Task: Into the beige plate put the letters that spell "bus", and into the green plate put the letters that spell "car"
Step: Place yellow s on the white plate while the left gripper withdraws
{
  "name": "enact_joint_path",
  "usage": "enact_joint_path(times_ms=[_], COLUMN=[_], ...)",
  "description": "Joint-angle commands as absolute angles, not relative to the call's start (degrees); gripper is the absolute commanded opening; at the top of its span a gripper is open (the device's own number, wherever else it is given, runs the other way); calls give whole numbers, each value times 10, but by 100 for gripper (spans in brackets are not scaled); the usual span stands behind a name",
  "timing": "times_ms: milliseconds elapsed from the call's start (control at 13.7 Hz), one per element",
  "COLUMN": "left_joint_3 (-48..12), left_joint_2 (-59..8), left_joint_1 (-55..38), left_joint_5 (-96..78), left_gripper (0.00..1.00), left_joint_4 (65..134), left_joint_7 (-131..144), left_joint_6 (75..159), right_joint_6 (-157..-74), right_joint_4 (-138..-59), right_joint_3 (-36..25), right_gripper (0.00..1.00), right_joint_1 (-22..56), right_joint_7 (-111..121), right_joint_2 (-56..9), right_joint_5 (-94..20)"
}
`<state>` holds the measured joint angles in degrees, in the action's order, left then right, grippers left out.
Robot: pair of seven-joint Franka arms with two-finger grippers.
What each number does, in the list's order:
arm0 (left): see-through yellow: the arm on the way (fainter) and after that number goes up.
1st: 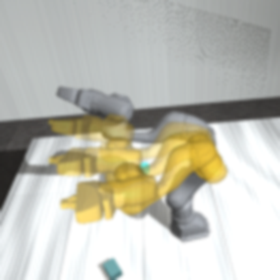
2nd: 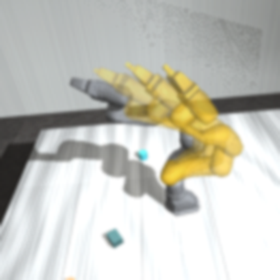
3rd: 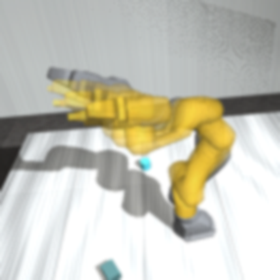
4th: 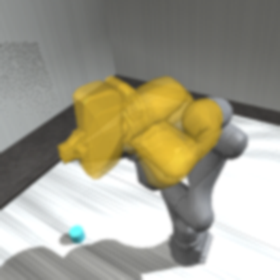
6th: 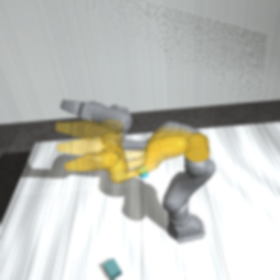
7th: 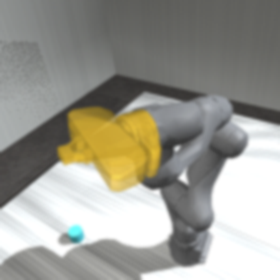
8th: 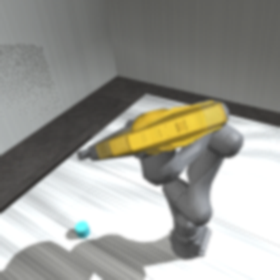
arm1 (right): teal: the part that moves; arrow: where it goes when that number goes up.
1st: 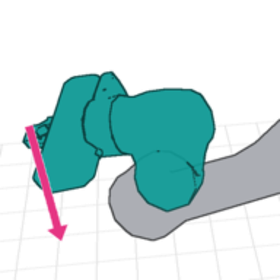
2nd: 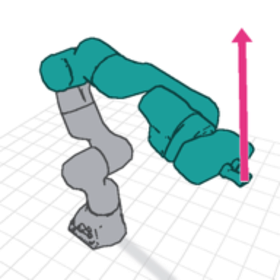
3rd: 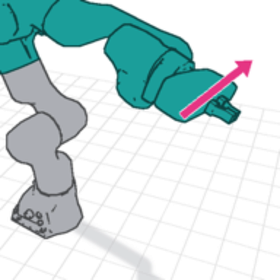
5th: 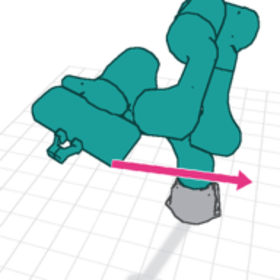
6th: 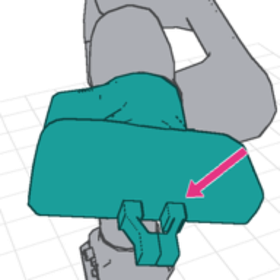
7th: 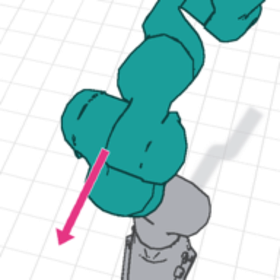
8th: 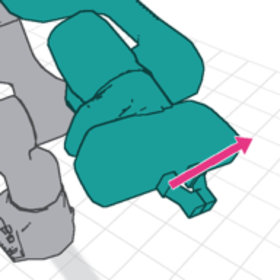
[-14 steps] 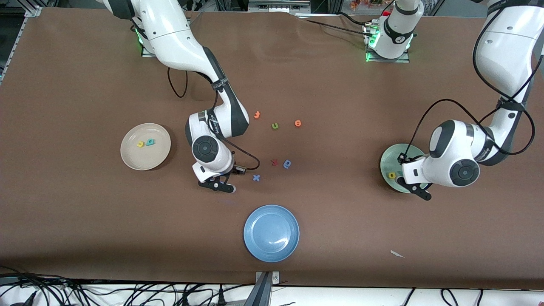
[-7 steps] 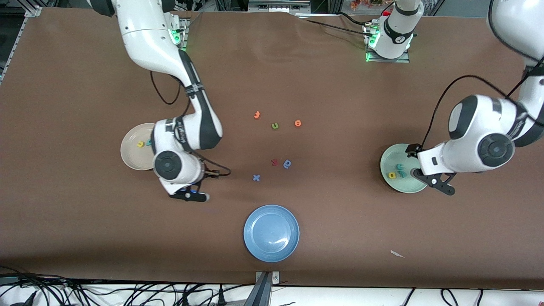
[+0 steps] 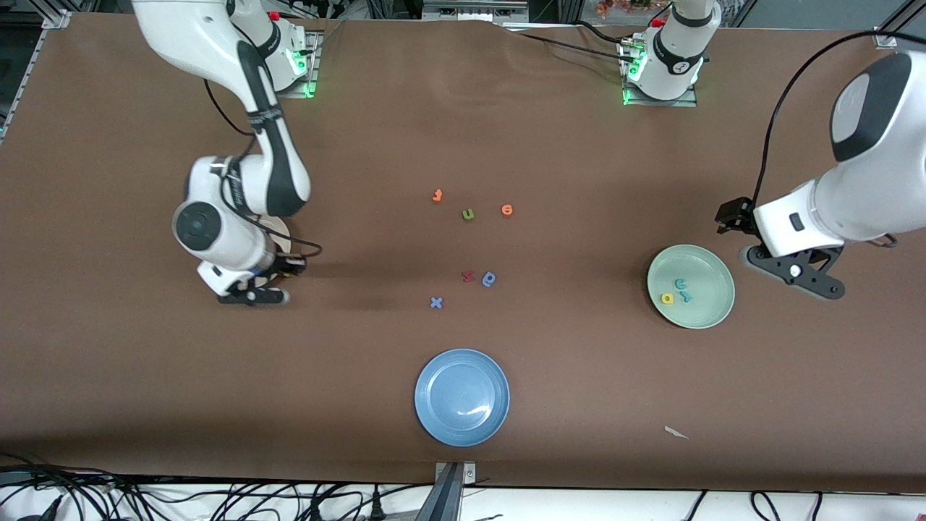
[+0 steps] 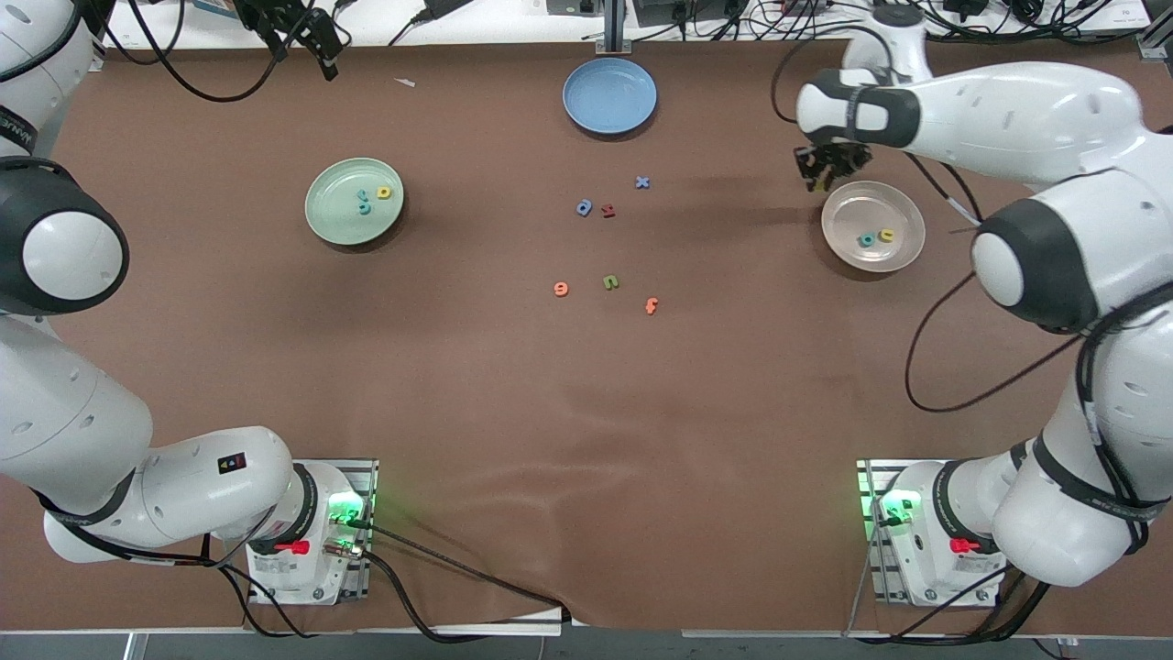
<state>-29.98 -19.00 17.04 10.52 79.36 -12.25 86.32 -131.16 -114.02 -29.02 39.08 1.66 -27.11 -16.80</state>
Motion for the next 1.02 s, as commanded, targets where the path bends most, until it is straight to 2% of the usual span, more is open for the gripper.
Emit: enact_joint_path(times_ms=[0,73,146,219,292,511,730,949], left_joint_3=[-204,-148,-102,-71,-46,10,11,11], left_joint_2=[-122,-110,-99,-83,-70,-54,-8,-3], left_joint_1=[100,58,33,6,-12,-59,-68,-71], left_joint_5=[40,0,-29,-31,-29,-29,-17,12], left_gripper=[100,100,100,100,100,100,100,100], left_joint_4=[800,800,806,825,834,860,917,920], left_joint_7=[-113,-114,-115,-115,-116,-110,-51,-47], left_joint_6=[851,852,852,855,855,878,908,905], right_joint_6=[-1377,-1398,-1404,-1398,-1383,-1262,-1146,-1072], right_joint_4=[-1257,-1277,-1284,-1281,-1268,-1193,-1129,-1078], right_joint_3=[-321,-327,-330,-344,-348,-353,-377,-399], right_gripper=[22,25,59,100,100,100,100,100], right_joint_1=[398,398,398,398,398,395,392,391], right_joint_7=[82,89,83,72,64,57,55,56], right_joint_2=[-200,-195,-193,-192,-192,-191,-191,-192], right_joint_5=[-159,-159,-162,-163,-163,-163,-163,-163])
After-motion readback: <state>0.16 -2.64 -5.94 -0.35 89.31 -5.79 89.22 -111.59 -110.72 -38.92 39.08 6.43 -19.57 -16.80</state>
